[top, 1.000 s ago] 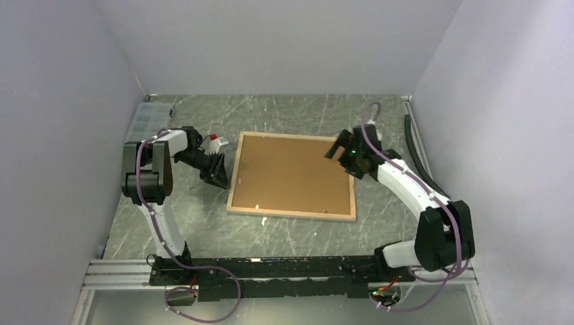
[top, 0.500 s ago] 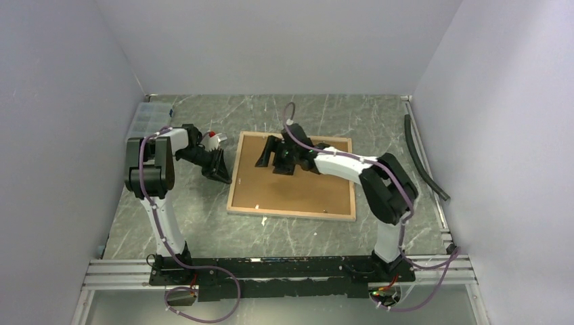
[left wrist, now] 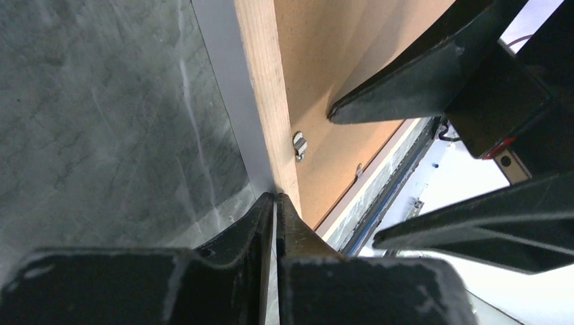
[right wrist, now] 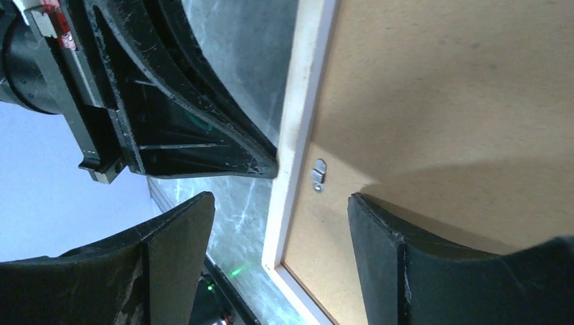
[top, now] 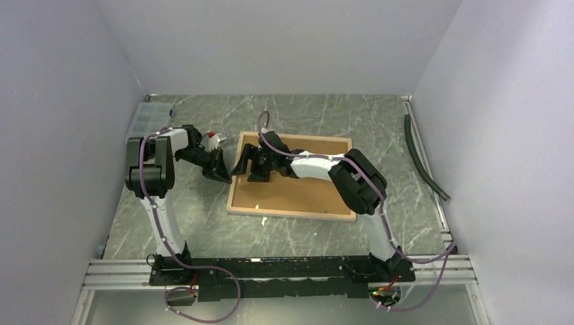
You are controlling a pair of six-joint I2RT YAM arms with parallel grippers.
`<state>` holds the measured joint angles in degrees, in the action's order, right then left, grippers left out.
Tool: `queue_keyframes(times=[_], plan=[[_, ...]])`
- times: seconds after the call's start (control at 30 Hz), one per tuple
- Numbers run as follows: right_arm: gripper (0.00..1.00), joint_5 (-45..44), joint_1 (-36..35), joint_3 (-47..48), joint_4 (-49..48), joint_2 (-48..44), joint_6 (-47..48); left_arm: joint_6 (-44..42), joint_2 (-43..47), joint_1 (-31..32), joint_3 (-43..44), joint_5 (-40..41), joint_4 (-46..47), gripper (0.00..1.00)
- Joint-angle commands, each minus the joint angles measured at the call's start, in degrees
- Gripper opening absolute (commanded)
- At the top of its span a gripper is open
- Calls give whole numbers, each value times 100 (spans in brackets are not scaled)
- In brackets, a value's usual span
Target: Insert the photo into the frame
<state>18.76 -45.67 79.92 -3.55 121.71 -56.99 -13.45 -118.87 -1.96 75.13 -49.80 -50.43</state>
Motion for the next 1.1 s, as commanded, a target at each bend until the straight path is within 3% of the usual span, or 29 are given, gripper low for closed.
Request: queue_keyframes(times=[0.0, 1.07], plan=[[75, 132, -72, 305, -412, 140, -176, -10, -108, 72, 11, 264, 259, 10], [72, 524, -228, 489, -651, 647, -638, -5, -37, 76, 34, 259, 275, 5]])
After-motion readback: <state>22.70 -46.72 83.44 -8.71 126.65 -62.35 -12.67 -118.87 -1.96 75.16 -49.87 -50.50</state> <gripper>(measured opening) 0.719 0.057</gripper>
